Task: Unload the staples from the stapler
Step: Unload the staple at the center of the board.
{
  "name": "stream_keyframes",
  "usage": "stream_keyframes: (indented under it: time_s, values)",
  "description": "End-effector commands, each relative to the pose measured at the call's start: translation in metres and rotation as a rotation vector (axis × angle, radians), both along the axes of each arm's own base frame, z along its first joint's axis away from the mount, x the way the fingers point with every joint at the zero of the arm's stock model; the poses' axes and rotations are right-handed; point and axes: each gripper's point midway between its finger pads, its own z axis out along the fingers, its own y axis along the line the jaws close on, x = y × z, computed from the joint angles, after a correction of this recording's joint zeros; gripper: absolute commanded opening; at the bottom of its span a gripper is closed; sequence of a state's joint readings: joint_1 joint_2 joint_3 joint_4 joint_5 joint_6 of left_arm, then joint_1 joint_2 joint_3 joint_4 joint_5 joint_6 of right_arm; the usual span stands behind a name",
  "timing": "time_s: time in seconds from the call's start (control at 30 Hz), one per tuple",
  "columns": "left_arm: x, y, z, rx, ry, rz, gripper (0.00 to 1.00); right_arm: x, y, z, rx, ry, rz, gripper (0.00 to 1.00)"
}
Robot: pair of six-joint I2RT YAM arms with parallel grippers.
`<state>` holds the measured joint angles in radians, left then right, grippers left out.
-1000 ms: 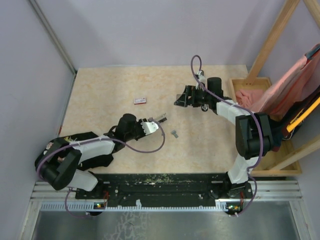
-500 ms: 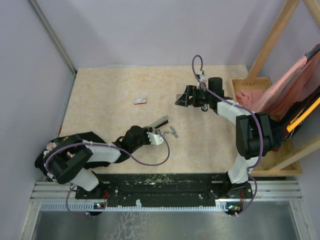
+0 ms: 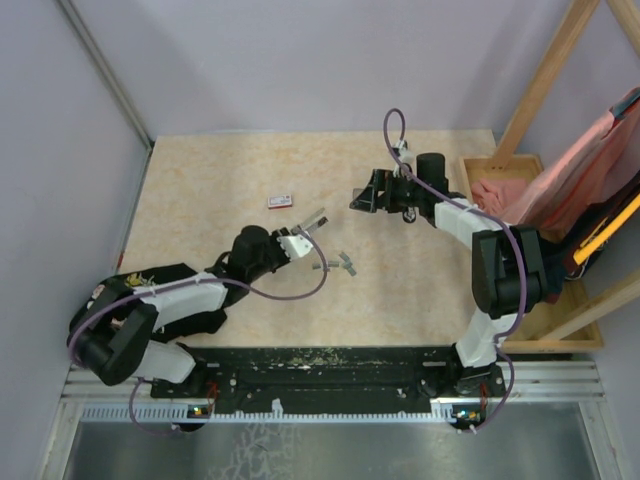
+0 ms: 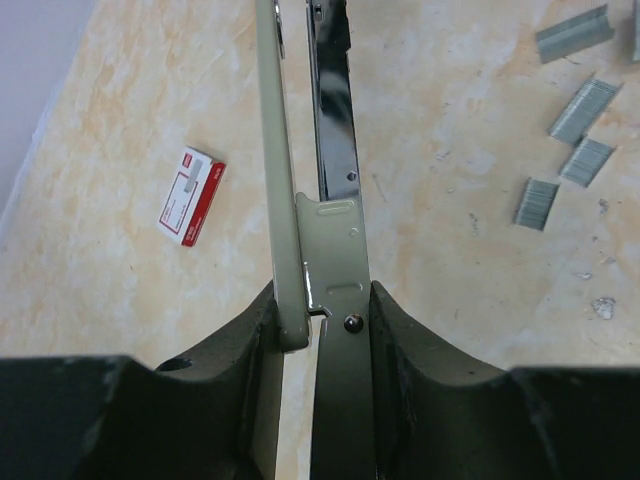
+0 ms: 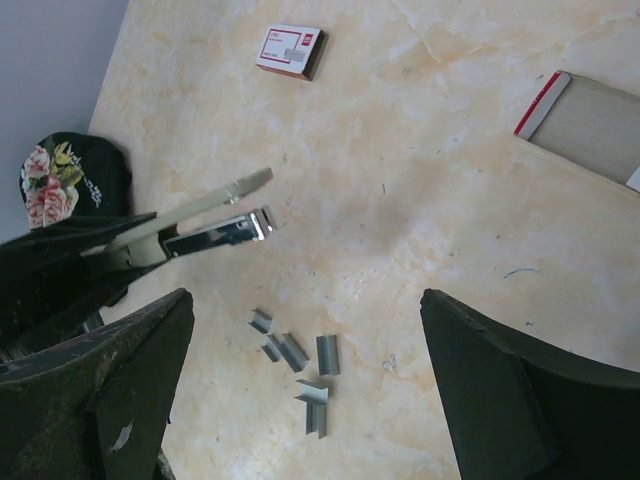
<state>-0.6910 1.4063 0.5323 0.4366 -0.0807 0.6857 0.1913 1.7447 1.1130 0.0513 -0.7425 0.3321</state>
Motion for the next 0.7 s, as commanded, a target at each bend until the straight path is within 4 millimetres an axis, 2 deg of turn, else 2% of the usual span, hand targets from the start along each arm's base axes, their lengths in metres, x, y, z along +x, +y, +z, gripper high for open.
stream_keyframes:
  time_s: [0.0,0.17,0.37,0.6,0.67]
  values:
    - [0.010,-0.004,0.044,-0.207,0.057,-0.034,0.00,0.009,0.002,0.031,0.017,-0.118,0.046,0.95]
    - [0.014,0.011,0.055,-0.288,0.135,-0.025,0.00,0.006,0.003,0.033,0.018,-0.141,0.071,0.95]
    - [0.009,0.019,0.062,-0.377,0.254,-0.055,0.00,0.001,0.006,0.035,0.034,-0.153,0.102,0.95]
    - [-0.016,0.004,0.072,-0.480,0.415,-0.210,0.00,-0.014,0.013,0.052,0.077,-0.288,0.200,0.95]
    - [-0.022,0.001,0.074,-0.501,0.462,-0.246,0.00,-0.018,0.014,0.052,0.082,-0.325,0.223,0.96]
